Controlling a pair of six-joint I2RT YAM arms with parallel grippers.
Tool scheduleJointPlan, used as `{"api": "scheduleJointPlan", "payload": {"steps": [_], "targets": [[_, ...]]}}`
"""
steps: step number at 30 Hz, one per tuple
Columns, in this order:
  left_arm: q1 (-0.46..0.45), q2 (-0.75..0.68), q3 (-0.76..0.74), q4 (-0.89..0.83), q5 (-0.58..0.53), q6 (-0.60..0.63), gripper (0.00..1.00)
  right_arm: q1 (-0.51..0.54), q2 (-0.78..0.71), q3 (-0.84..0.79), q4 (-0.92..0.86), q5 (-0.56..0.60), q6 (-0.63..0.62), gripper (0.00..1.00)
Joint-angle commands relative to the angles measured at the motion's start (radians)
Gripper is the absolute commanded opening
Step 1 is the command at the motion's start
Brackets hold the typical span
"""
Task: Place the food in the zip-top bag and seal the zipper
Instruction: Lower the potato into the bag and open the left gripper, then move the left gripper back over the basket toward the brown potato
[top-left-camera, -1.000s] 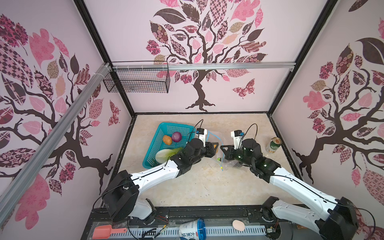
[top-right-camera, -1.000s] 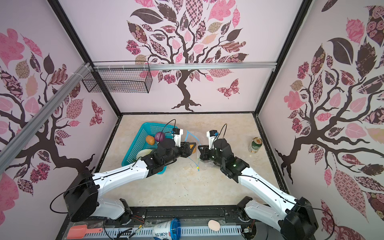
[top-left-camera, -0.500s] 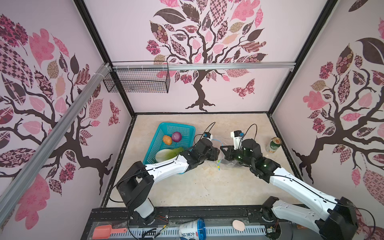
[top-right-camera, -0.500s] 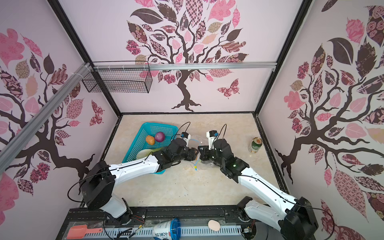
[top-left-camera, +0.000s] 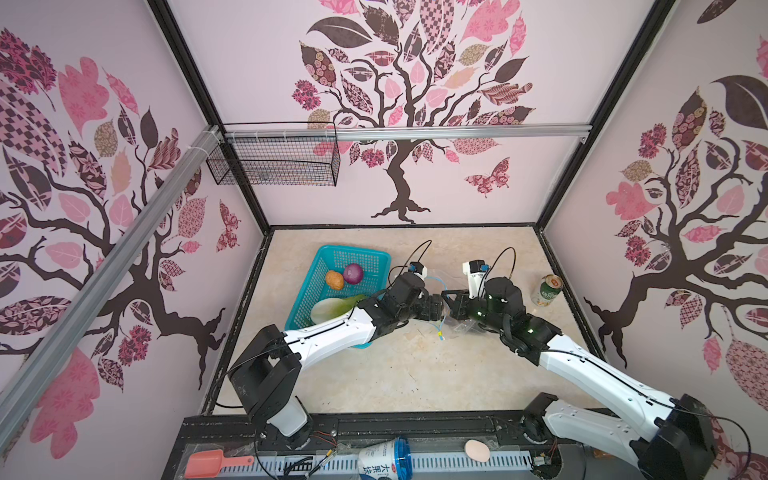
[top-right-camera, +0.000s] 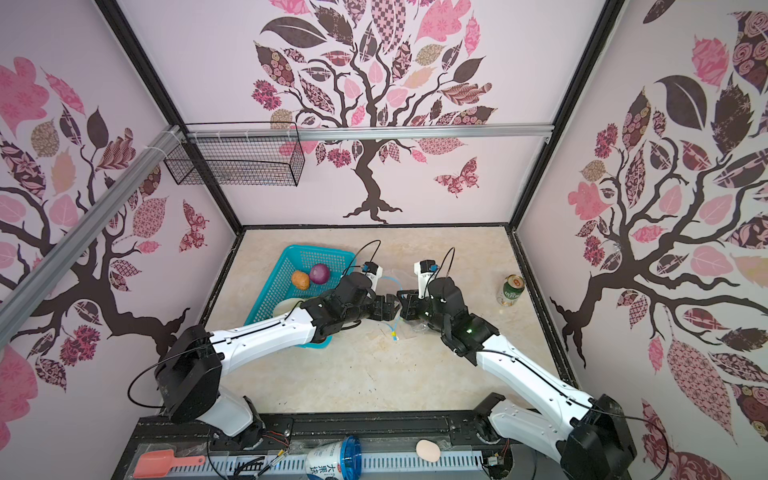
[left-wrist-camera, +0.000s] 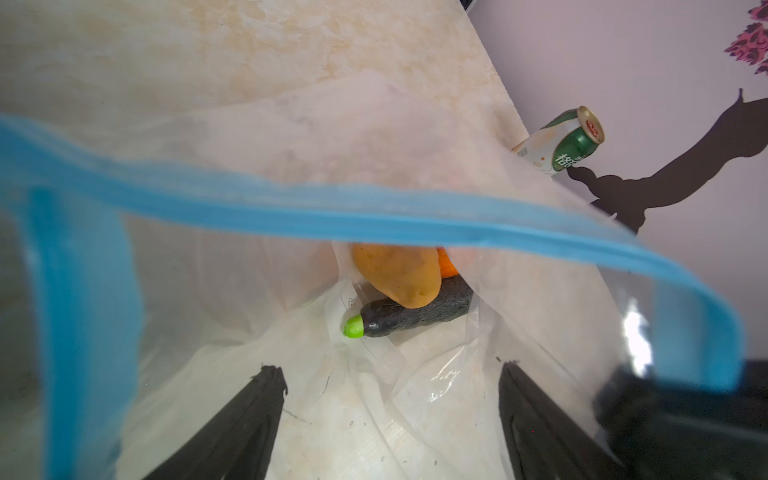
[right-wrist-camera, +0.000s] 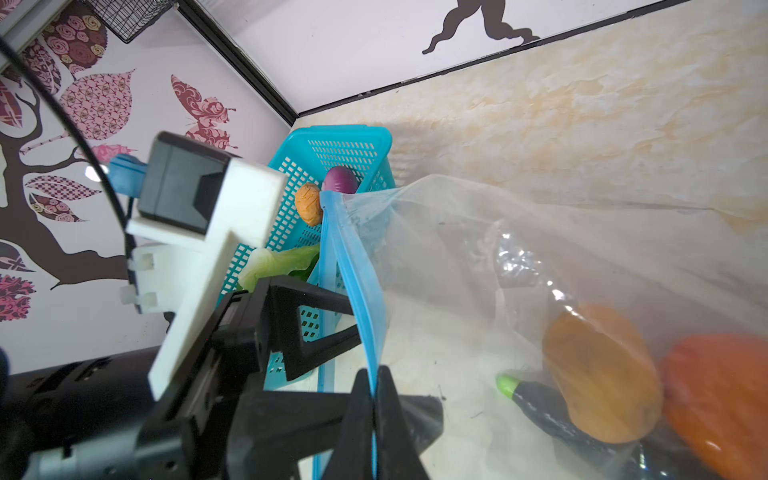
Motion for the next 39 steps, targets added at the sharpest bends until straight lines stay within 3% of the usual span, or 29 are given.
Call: {"api": "scheduleJointPlan", "payload": {"steps": [1, 7, 12, 17, 22, 26, 39], "targets": [[0.022, -0.075, 0.038, 0.001, 0.038, -0.003, 0.84, 0.0, -0.003, 0.011, 0.002, 0.007, -0.015, 0.0], [0.101, -0.198, 0.0, -0.028, 0.109, -0.037, 0.84, 0.0, -0.007, 0.01, 0.004, 0.012, -0.028, 0.0], [0.165, -0.28, 0.01, -0.138, 0.057, 0.047, 0.85, -0.001, -0.021, 0.001, 0.015, 0.015, -0.033, 0.0], [0.295, -0.307, 0.058, -0.258, 0.036, 0.126, 0.85, 0.0, -0.041, -0.013, 0.023, 0.017, -0.04, 0.0], [0.428, -0.27, 0.142, -0.372, -0.001, 0.25, 0.87, 0.0, -0.054, -0.041, 0.041, 0.021, -0.039, 0.0], [0.527, -0.213, 0.188, -0.4, -0.047, 0.281, 0.88, 0.0, -0.047, -0.046, 0.049, 0.025, -0.041, 0.0], [0.63, 0.011, 0.271, -0.34, -0.22, 0.373, 0.87, 0.0, -0.021, -0.023, 0.025, 0.034, -0.056, 0.0]]}}
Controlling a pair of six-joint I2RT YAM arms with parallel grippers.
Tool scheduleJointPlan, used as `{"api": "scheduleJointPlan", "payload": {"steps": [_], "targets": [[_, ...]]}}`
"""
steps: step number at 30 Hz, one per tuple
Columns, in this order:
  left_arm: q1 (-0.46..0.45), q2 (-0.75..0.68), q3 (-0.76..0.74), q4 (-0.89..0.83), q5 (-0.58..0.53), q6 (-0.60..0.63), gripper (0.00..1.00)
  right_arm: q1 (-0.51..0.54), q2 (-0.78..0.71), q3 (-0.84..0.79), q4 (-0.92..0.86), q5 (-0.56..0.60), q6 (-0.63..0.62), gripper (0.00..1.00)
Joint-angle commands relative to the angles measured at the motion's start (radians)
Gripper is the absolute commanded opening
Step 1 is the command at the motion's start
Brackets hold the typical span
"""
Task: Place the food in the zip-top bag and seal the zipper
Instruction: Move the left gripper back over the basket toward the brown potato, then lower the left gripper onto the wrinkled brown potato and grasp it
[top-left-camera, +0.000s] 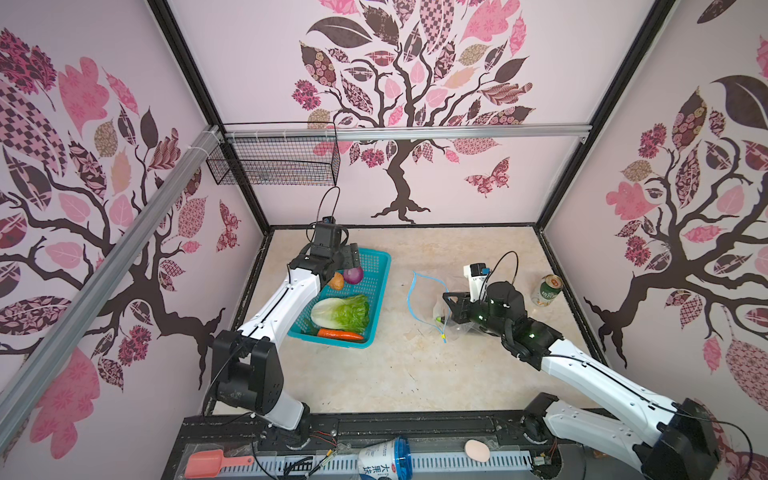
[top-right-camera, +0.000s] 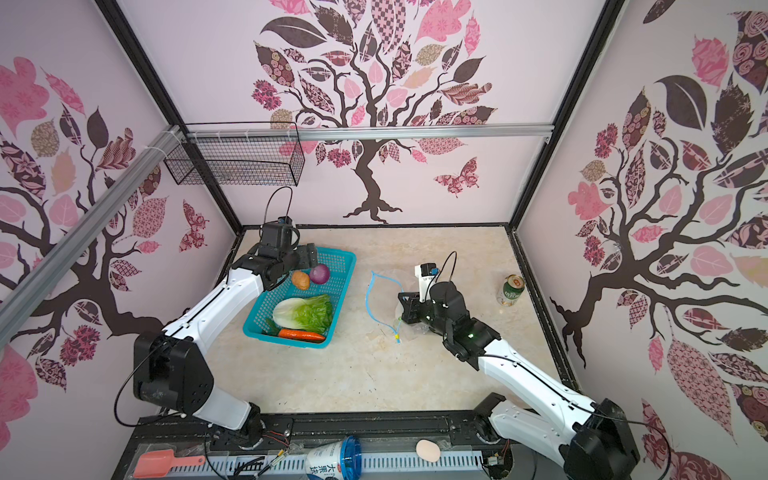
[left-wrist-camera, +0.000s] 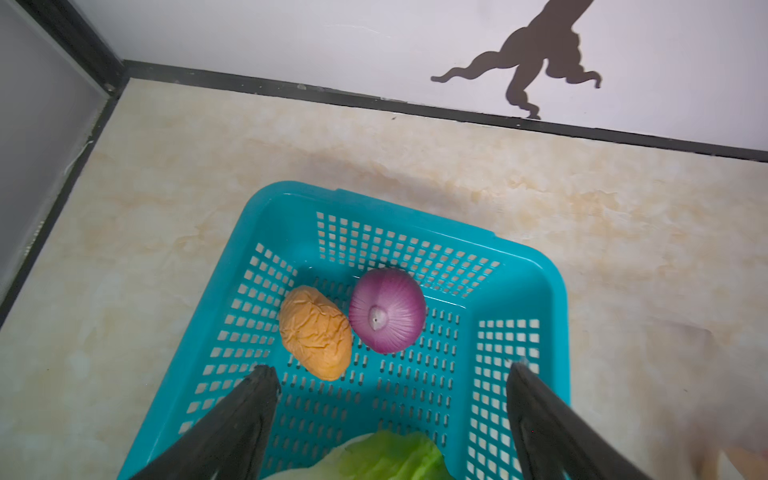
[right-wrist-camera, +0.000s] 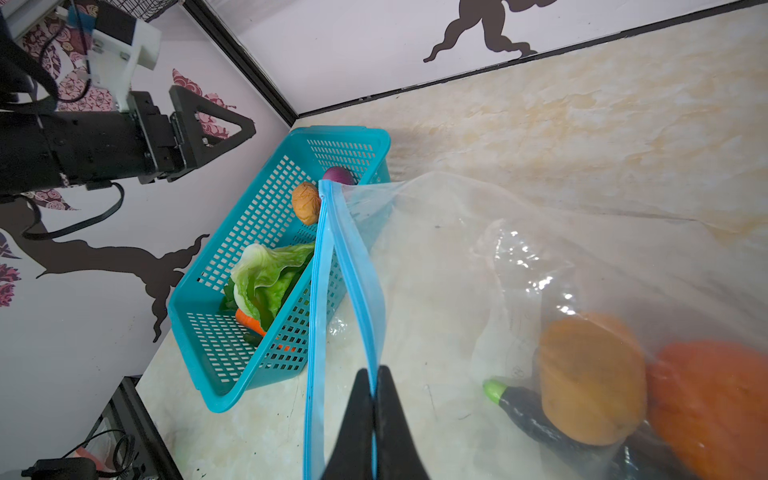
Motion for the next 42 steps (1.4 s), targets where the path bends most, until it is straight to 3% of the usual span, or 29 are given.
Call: {"api": "scheduleJointPlan", "payload": {"steps": [1, 6, 9, 32, 42], "targets": [[0.016, 0.021, 0.04, 0.017, -0.05, 0.053, 0.85, 0.0, 0.016, 0.024, -0.007, 0.014, -0.012, 0.0], [0.045, 0.047, -0.031, 0.082, -0.024, 0.053, 0.72, 0.0, 0.057, 0.046, -0.024, 0.008, -0.015, 0.0], [0.07, 0.086, -0.047, 0.092, 0.02, 0.023, 0.7, 0.0, 0.082, 0.055, -0.03, 0.0, -0.012, 0.0], [0.093, 0.306, 0.004, 0.012, -0.011, 0.06, 0.71, 0.0, 0.07, 0.057, -0.059, 0.021, -0.011, 0.0], [0.112, 0.358, 0.02, 0.022, 0.045, 0.058, 0.83, 0.0, 0.051, 0.056, -0.077, 0.032, -0.015, 0.0]]}}
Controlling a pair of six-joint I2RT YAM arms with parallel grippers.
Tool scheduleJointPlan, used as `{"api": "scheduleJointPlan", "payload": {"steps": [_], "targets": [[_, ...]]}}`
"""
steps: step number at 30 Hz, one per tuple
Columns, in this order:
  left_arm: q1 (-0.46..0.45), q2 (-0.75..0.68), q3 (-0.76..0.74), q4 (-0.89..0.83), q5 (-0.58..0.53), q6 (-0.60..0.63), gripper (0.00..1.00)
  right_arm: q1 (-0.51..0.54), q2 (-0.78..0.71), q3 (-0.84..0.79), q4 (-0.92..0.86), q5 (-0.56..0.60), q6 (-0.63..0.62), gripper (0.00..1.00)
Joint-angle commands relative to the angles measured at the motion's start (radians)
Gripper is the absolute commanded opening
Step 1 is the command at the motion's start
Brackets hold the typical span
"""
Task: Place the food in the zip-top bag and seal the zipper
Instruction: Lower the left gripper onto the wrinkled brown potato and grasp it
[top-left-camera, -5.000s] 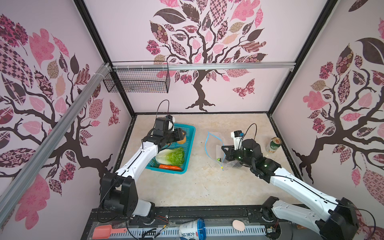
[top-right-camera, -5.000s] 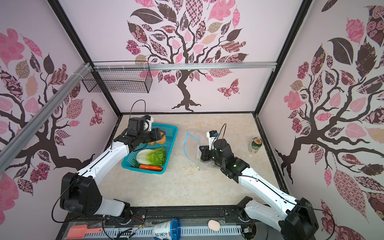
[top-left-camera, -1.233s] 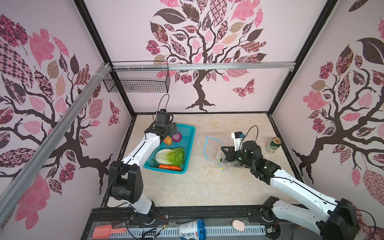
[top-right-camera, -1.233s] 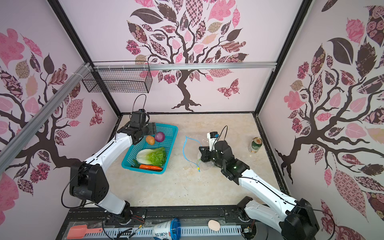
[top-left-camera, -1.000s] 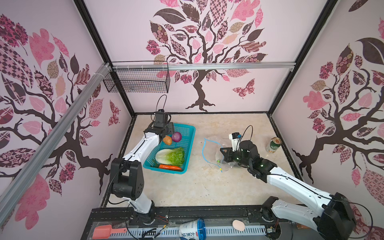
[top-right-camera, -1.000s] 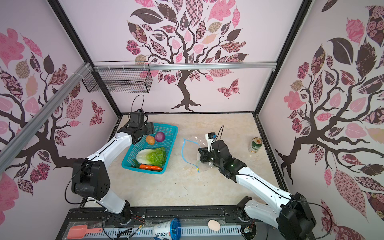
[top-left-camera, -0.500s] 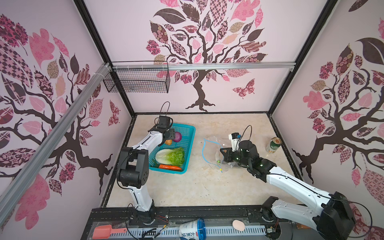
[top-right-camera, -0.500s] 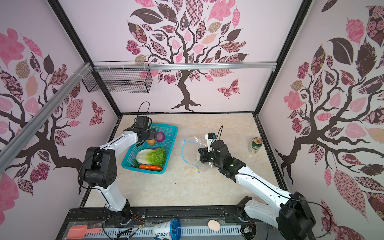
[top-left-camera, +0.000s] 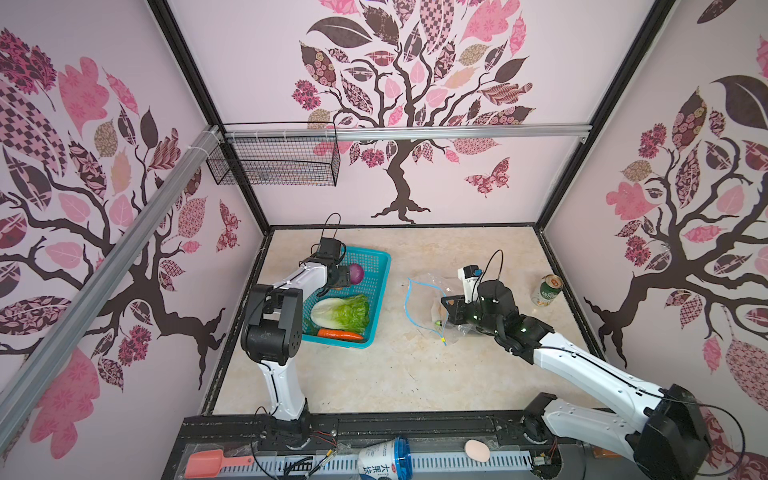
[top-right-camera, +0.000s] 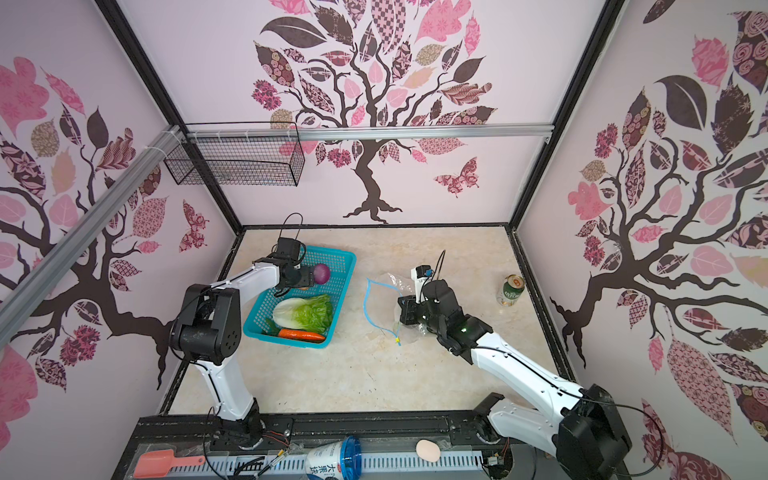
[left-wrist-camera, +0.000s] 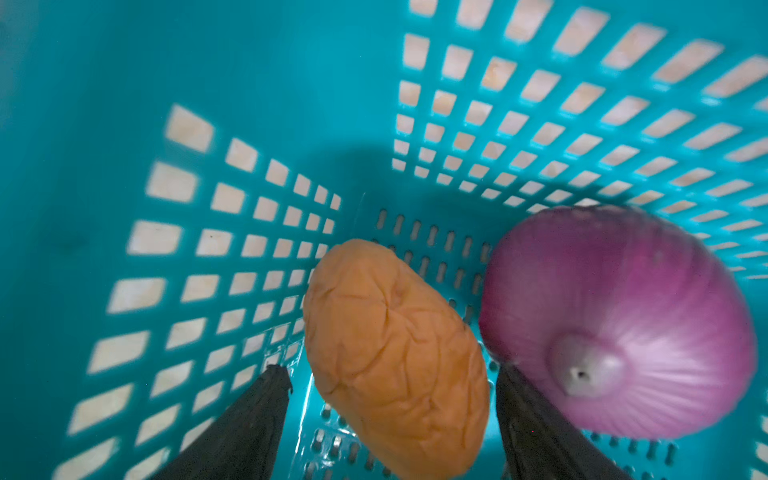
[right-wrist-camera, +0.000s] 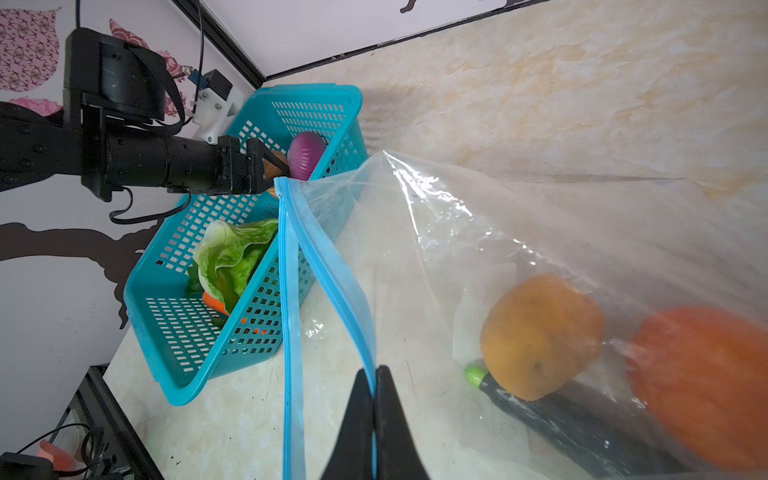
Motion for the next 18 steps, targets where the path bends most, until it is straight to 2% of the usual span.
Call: {"api": "scheduleJointPlan", "payload": {"steps": [1, 12, 15, 18], "targets": [[0.012, 0.019, 0.032, 0.015, 0.036, -0.003, 0.84, 0.0, -0.028, 0.034, -0.021, 0.017, -0.009, 0.0], [0.029, 0.033, 0.028, 0.058, 0.082, -0.011, 0.83, 0.0, -0.028, 0.048, -0.035, 0.018, -0.006, 0.0], [0.03, 0.032, 0.027, 0.064, 0.086, -0.008, 0.8, 0.0, -0.028, 0.051, -0.039, 0.016, -0.006, 0.0], [0.033, 0.037, 0.029, 0.062, 0.092, -0.009, 0.72, 0.0, -0.03, 0.055, -0.049, 0.016, -0.008, 0.0]]}}
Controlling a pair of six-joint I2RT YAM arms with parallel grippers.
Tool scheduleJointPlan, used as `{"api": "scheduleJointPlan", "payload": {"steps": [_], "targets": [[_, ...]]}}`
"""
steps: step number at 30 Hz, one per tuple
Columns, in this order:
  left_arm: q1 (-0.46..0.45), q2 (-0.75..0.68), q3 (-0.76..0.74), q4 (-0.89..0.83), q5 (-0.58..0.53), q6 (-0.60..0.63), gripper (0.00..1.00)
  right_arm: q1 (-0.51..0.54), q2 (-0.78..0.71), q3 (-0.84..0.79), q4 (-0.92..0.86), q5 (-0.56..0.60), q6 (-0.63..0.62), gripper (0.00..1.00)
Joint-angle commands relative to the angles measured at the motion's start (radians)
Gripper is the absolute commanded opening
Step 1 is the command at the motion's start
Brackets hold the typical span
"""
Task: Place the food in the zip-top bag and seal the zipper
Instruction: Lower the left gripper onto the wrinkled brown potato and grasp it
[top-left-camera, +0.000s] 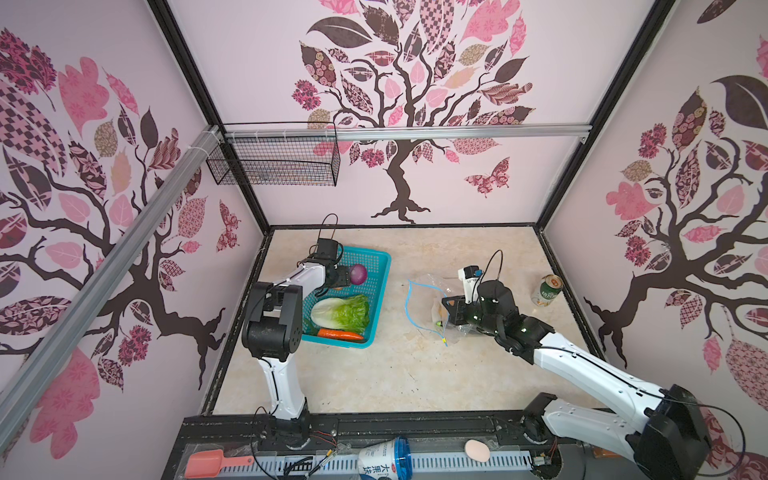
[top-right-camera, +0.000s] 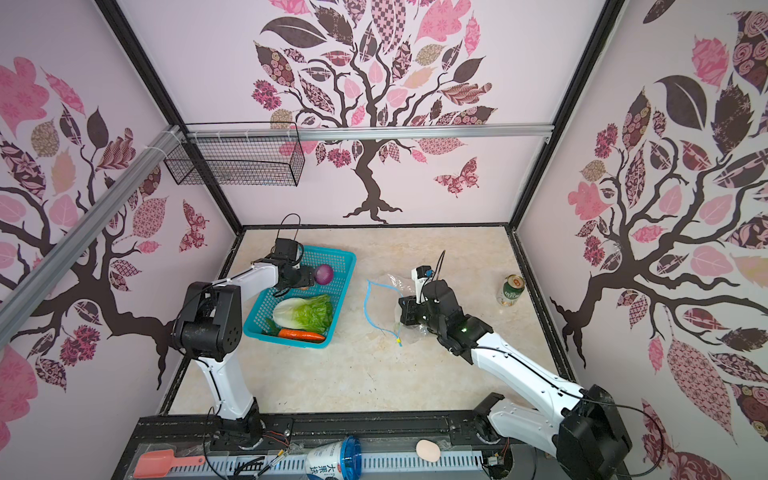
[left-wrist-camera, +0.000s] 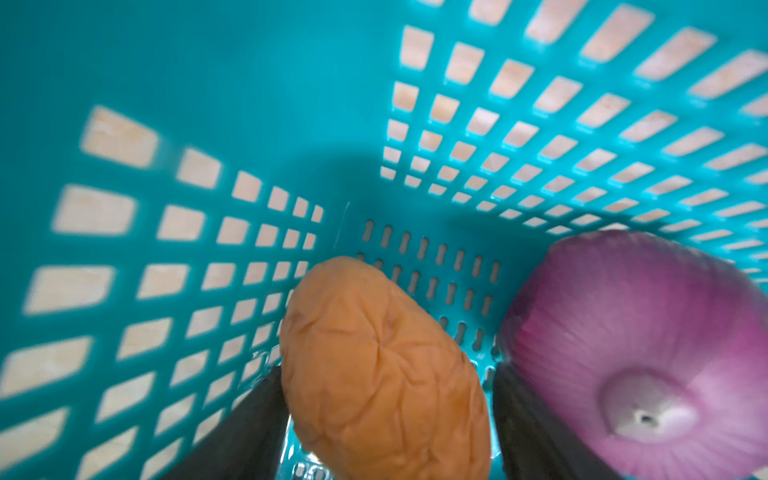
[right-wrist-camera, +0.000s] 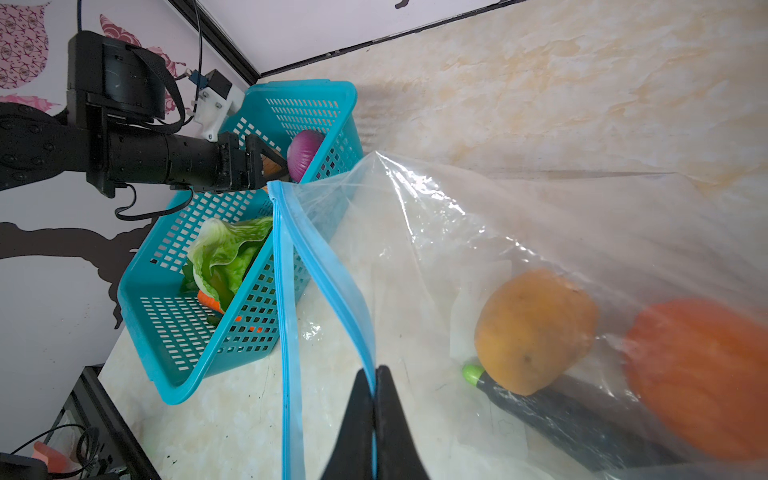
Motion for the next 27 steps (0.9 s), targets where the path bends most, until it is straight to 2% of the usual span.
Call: {"api": "scheduleJointPlan", "payload": {"steps": [1, 4, 8, 18, 22, 27], "targets": [[0.007, 0.02, 0.031, 0.017, 0.015, -0.003, 0.69, 0.0, -0.031, 0.055, -0.035, 0.014, -0.008, 0.0], [0.01, 0.023, 0.036, 0.012, 0.019, -0.005, 0.6, 0.0, -0.041, 0.055, -0.043, 0.021, -0.01, 0.0], [0.008, 0.018, 0.033, 0.014, 0.033, -0.01, 0.54, 0.0, -0.05, 0.053, -0.048, 0.026, -0.009, 0.0], [-0.008, -0.001, 0.015, -0.029, 0.061, -0.051, 0.54, -0.001, -0.049, 0.058, -0.049, 0.028, -0.01, 0.0], [-0.073, 0.003, 0.001, -0.031, -0.036, -0.022, 0.57, 0.0, -0.041, 0.061, -0.044, 0.029, -0.01, 0.0], [-0.076, 0.049, 0.04, -0.063, -0.028, -0.04, 0.63, 0.0, -0.029, 0.067, -0.041, 0.02, -0.008, 0.0]]}}
